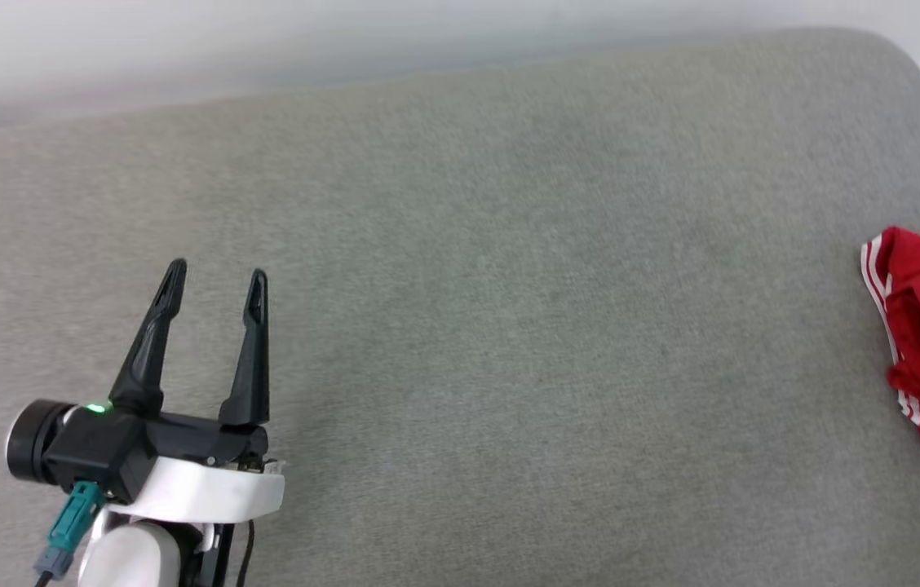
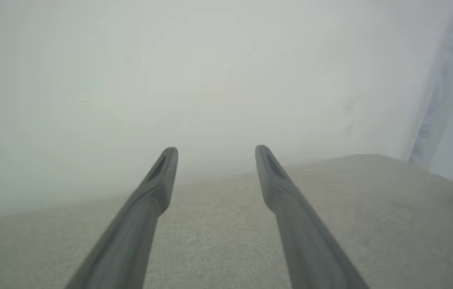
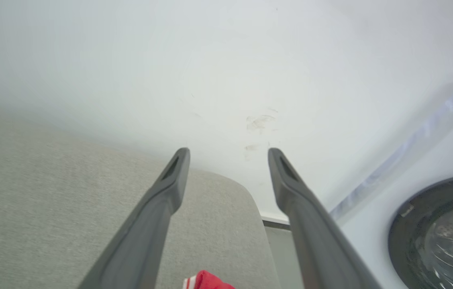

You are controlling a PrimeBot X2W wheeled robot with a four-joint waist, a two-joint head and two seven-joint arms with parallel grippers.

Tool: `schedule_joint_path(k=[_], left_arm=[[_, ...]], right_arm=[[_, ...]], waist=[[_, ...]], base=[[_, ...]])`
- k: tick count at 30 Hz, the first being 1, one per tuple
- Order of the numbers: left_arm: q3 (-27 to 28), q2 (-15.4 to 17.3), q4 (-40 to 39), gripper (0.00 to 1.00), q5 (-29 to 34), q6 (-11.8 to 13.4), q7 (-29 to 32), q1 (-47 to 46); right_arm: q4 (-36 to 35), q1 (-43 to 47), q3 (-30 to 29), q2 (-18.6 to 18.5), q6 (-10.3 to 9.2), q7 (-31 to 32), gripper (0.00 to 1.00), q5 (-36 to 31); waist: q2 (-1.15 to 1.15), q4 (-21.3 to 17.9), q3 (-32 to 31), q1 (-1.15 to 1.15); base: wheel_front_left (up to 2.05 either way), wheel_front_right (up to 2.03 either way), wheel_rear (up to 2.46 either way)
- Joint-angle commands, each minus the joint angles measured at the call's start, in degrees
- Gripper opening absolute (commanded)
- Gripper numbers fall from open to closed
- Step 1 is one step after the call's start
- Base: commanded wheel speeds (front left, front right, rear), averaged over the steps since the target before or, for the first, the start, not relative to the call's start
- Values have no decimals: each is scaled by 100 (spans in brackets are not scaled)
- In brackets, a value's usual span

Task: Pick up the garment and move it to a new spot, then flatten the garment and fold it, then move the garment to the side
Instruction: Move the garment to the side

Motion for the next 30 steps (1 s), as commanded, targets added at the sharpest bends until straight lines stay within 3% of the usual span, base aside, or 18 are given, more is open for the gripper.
schedule_joint_path(k=[1, 5, 13, 20, 30], left_arm=[[32, -61, 41, 100, 57, 32, -10, 95], [136, -210, 92, 100, 91, 72, -11, 251], [110, -479, 325, 100, 238, 97, -11, 494], [-20, -570, 588, 100, 474, 95, -11, 628], [-18, -653, 893, 100, 458, 138, -11, 692]], right_arm=[[-221, 310, -52, 303, -6, -137, 100, 38], [-657, 893, -12, 980, -5, -478, 100, 169], [-696, 1758, -78, 1944, -5, -1103, 100, 327], [-312, 2258, 100, 2127, -5, -1760, 100, 585], [72, 2441, 301, 2207, -4, -2019, 100, 539]], waist=[[0, 269, -334, 1], [0, 398, -506, 1], [0, 654, -691, 1], [0, 824, -828, 1], [0, 895, -1014, 1]], base=[[0, 0, 0], [0, 0, 0], [0, 0, 0], [0, 0, 0], [0, 0, 0]])
